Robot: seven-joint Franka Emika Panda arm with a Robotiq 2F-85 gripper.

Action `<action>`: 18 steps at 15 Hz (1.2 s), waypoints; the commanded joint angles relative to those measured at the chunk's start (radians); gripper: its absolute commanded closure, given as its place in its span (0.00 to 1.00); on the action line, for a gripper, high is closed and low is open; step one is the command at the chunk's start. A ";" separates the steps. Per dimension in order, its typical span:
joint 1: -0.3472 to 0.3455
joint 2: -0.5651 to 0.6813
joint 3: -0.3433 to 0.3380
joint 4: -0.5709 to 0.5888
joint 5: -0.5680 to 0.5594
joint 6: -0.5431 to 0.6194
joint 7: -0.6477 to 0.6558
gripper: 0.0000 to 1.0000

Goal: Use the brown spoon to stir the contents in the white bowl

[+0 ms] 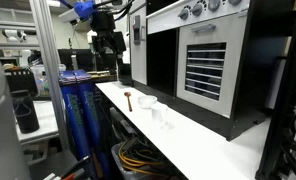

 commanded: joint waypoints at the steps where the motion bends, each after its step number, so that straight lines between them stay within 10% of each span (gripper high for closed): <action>1: 0.000 0.000 -0.001 0.002 -0.001 -0.003 0.000 0.00; 9: -0.025 0.145 -0.053 0.059 -0.001 0.062 -0.048 0.00; 18: 0.085 0.548 -0.097 0.347 0.004 0.174 -0.406 0.00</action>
